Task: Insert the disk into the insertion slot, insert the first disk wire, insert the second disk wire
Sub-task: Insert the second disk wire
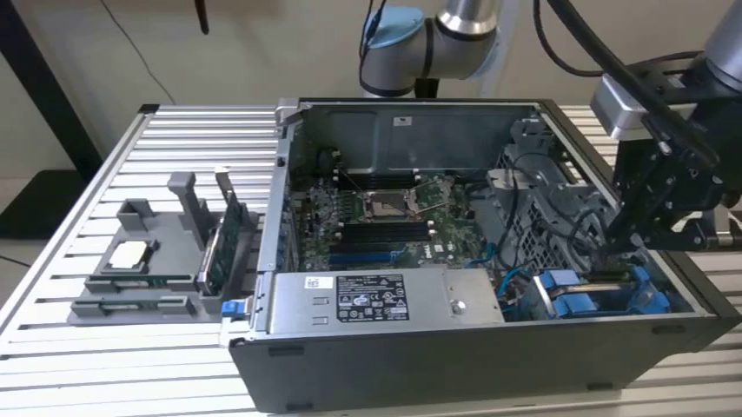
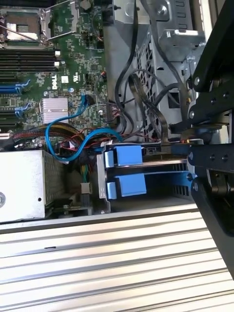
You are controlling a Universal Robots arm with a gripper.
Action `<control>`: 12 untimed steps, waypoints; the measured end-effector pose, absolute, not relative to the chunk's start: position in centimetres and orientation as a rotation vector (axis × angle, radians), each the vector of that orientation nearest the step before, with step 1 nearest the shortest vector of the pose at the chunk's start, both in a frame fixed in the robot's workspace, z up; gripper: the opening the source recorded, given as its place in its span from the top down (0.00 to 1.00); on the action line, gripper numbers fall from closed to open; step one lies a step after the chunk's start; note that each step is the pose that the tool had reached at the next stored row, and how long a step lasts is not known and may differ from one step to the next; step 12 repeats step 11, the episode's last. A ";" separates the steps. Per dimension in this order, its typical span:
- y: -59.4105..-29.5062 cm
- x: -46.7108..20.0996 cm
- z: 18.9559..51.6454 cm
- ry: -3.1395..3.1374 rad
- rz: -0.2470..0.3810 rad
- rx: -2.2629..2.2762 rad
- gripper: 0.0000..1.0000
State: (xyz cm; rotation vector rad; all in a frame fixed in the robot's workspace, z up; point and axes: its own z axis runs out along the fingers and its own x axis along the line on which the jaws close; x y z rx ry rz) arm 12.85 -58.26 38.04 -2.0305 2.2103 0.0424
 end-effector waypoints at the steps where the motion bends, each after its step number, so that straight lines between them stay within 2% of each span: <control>1: -58.3 12.8 38.2 2.211 0.040 -2.032 0.76; 12: -58.3 12.8 38.8 2.217 0.030 -2.037 0.76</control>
